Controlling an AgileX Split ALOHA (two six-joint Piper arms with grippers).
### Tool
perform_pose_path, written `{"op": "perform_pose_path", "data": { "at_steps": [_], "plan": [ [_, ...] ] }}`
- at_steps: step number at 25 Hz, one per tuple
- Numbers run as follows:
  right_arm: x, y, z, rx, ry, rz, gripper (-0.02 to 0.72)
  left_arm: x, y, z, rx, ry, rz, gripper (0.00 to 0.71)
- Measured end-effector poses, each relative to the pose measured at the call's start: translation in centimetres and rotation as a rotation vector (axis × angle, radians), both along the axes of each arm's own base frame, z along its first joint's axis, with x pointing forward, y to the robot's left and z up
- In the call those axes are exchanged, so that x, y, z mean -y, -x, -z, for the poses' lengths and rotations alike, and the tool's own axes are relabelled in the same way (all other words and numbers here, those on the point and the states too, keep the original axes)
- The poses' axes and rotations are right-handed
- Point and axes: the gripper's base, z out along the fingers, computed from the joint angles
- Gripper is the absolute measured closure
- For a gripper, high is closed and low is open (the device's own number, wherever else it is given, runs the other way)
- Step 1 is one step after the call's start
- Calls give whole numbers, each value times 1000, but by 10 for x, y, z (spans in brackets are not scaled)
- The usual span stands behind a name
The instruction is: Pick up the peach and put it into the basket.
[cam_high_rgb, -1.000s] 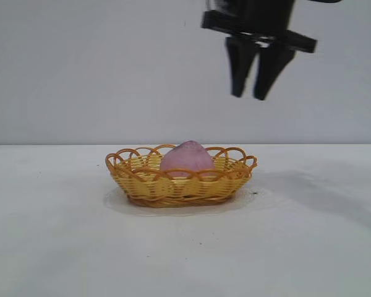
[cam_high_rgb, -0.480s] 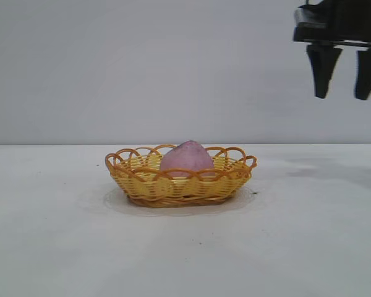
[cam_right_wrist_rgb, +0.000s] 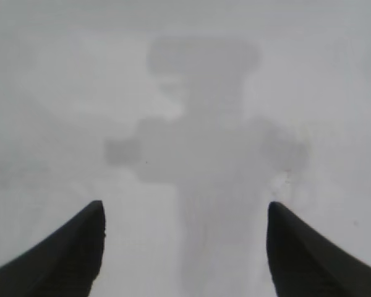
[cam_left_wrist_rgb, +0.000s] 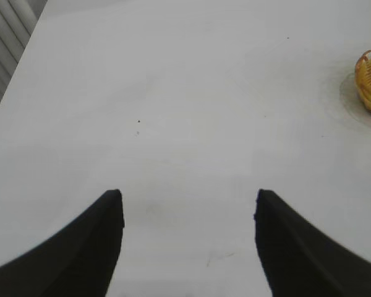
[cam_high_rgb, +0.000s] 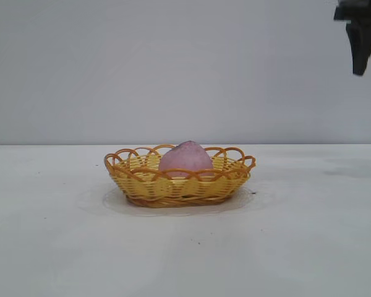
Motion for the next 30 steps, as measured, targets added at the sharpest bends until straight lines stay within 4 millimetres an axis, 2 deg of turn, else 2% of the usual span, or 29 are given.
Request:
{"op": "perform_pose_path", "data": {
  "at_steps": [4, 6, 13, 24, 30],
  "plan": [
    [0, 26, -33, 62, -3, 0, 232, 0, 0, 0, 0, 0, 0, 303],
    [0, 46, -47, 80, -6, 0, 232, 0, 0, 0, 0, 0, 0, 303],
    [3, 119, -64, 79, 10, -1, 232, 0, 0, 0, 0, 0, 0, 303],
    [5, 236, -63, 132, 17, -1, 232, 0, 0, 0, 0, 0, 0, 303],
    [6, 306, -44, 195, 17, -1, 232, 0, 0, 0, 0, 0, 0, 303]
  ]
}}
